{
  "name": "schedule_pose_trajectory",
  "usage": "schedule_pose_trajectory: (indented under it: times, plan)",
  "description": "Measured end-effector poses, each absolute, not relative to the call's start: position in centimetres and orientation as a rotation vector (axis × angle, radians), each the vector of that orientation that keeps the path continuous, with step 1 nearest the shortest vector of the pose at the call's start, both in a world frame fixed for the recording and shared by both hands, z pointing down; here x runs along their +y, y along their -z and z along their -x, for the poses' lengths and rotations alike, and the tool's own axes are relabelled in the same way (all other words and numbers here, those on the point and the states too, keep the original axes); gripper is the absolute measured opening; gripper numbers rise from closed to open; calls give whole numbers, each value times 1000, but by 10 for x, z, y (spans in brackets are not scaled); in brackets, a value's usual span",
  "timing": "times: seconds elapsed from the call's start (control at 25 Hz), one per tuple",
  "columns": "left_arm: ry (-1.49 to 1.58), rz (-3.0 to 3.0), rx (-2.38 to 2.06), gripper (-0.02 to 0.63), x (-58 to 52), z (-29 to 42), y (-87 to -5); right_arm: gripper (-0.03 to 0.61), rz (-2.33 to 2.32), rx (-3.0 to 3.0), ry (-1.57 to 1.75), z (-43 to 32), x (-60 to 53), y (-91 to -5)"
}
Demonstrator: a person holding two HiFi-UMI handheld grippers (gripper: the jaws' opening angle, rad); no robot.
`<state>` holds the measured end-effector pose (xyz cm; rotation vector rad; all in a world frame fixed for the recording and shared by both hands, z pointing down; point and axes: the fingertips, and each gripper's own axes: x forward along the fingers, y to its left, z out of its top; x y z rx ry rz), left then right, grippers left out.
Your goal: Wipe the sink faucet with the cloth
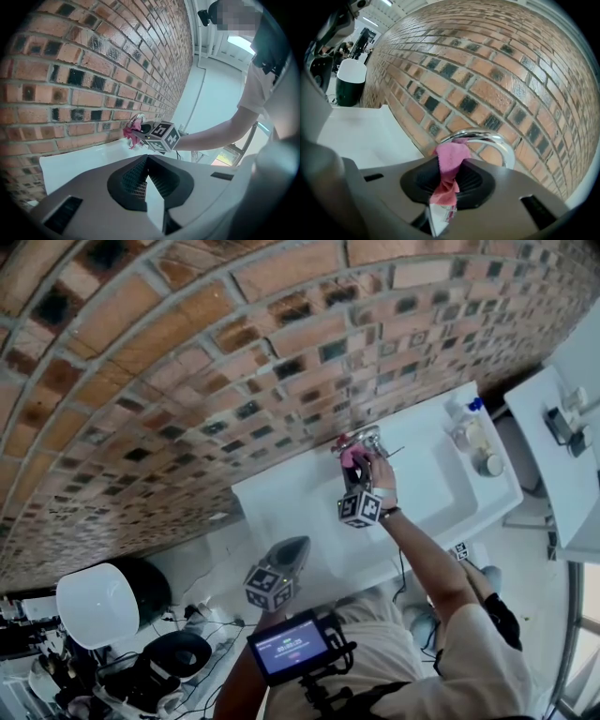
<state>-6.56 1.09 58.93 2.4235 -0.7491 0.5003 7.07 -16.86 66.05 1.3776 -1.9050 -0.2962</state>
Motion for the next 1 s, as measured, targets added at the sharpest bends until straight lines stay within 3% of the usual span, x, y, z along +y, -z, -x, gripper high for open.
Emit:
schedule_pose_trajectory:
  times: [0.36, 0.56, 1.0]
  plan:
    - [-502, -2380, -804, -9, 26, 85, -589, 86, -1474, -2071, -46, -43, -169, -676]
    - [-536, -2357, -845, -9, 42, 100, -594, 86, -1794, -2185, -692, -42, -179, -677]
    - [-449, -2400, -794, -8, 60, 117, -587, 86, -1744, -2437, -379, -38, -116, -566]
